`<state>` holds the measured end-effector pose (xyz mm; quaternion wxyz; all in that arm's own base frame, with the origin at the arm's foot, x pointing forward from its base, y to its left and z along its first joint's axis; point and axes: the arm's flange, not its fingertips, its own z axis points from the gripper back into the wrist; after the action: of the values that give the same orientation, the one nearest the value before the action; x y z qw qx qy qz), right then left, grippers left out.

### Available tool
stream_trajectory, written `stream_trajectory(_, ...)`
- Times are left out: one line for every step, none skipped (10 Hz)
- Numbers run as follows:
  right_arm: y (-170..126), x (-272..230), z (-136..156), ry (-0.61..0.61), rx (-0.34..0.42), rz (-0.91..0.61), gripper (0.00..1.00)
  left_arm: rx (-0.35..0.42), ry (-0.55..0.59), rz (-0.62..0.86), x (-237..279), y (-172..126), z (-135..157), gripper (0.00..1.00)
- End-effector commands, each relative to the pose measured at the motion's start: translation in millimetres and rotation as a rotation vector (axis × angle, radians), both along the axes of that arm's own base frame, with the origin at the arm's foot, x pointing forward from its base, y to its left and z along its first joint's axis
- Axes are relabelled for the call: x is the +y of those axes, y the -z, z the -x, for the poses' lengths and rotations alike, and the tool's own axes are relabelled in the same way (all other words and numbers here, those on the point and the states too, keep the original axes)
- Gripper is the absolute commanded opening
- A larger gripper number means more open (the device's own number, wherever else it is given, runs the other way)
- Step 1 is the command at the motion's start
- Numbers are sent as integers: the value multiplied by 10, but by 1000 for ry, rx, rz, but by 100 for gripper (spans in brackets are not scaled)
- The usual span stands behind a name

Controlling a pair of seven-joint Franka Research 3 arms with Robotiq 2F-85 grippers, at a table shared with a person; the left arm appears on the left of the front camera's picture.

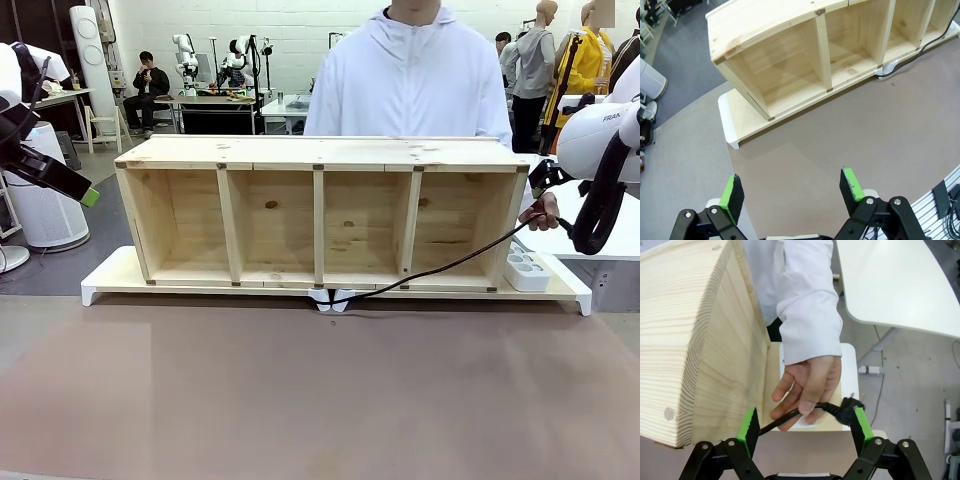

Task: Perform cable management.
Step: Release the Power Cable when the human grasps it.

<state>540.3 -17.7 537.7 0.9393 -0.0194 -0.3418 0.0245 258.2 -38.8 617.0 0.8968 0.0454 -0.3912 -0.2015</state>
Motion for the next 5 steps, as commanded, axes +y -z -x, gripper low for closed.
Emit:
stream_trajectory(3, 3, -1, 0, 1, -3, 93, -2, -4, -3, 2, -3, -1, 100)
stream_trajectory(3, 3, -1, 0, 1, -3, 93, -2, -4, -3, 2, -3, -1, 100)
stream_trajectory(3, 3, -1, 0, 1, -3, 93, -2, -4, -3, 2, -3, -1, 100)
stream_trajectory(3, 3, -1, 0, 1, -3, 93, -2, -4, -3, 2, -3, -1, 100)
stream_trajectory(3, 3, -1, 0, 1, -3, 93, -2, -4, -3, 2, -3, -1, 100)
